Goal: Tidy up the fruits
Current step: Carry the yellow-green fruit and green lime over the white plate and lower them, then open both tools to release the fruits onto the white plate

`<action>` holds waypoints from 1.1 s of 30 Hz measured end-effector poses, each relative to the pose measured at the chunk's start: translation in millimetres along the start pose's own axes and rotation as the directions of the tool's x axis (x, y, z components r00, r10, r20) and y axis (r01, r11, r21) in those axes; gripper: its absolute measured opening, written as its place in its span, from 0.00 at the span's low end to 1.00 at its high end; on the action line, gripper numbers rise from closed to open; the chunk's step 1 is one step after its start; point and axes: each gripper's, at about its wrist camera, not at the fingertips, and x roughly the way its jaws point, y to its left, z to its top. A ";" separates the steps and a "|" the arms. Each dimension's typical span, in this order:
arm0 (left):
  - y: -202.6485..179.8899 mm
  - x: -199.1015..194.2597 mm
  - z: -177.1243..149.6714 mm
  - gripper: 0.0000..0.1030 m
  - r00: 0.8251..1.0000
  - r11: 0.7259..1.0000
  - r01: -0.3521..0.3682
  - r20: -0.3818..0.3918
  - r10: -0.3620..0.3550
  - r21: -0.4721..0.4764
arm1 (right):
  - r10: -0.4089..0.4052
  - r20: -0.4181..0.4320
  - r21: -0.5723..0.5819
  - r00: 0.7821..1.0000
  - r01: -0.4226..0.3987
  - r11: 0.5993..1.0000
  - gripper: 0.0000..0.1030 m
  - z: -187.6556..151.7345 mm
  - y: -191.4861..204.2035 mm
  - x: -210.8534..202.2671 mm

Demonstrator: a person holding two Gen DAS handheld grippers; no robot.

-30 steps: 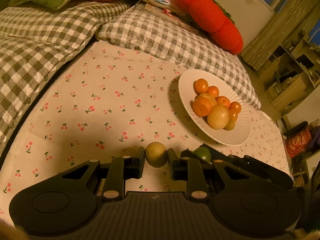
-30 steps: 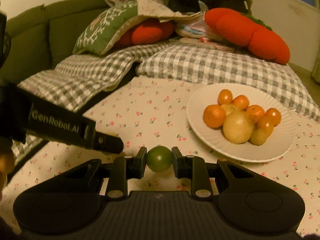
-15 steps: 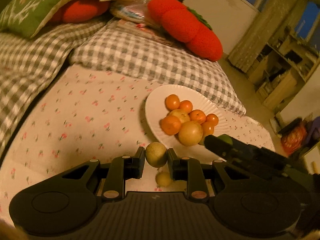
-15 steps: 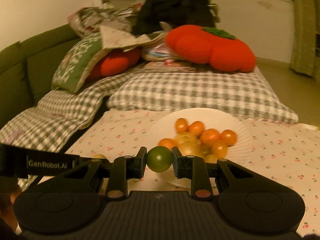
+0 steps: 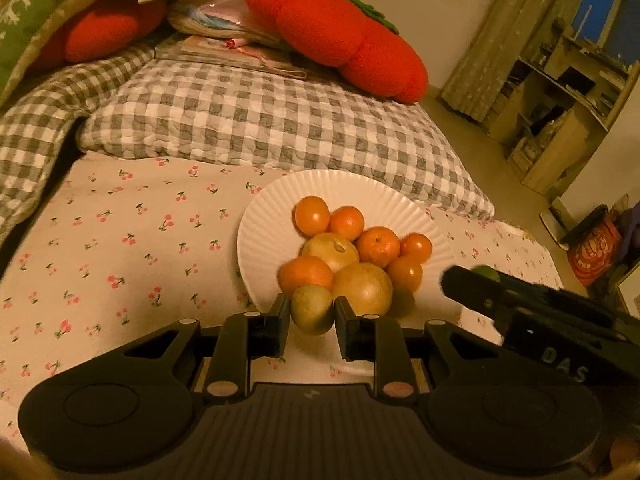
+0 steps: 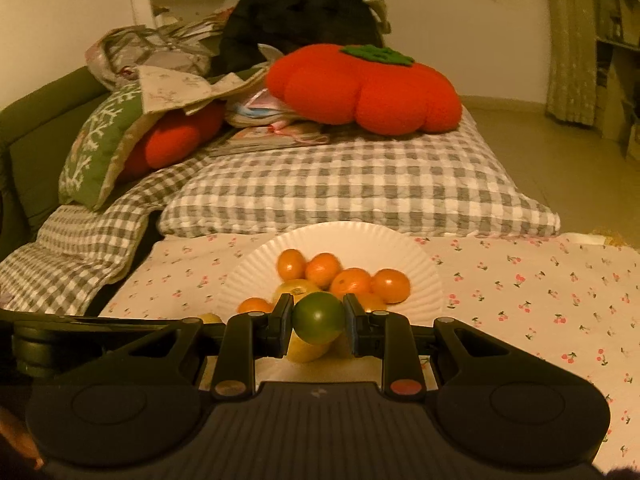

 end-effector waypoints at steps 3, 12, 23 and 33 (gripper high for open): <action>4.9 10.1 5.5 0.11 1.000 1.000 0.009 0.004 -0.009 -0.009 | 0.003 -0.020 0.040 1.000 -0.003 0.999 0.23 0.6 -12.2 10.2; 3.8 27.3 20.2 0.12 0.998 0.999 0.045 0.039 -0.045 0.007 | 0.001 -0.055 0.161 0.998 0.008 0.987 0.23 0.0 -45.5 34.1; 24.8 42.7 23.8 0.12 0.999 0.998 0.018 0.036 -0.016 -0.055 | -0.011 -0.068 0.179 0.998 0.023 0.984 0.23 -3.8 -53.6 52.1; 28.7 33.0 27.6 0.19 0.997 0.996 0.061 0.057 -0.058 -0.065 | 0.023 -0.049 0.248 0.999 -0.010 0.969 0.27 1.5 -56.0 39.0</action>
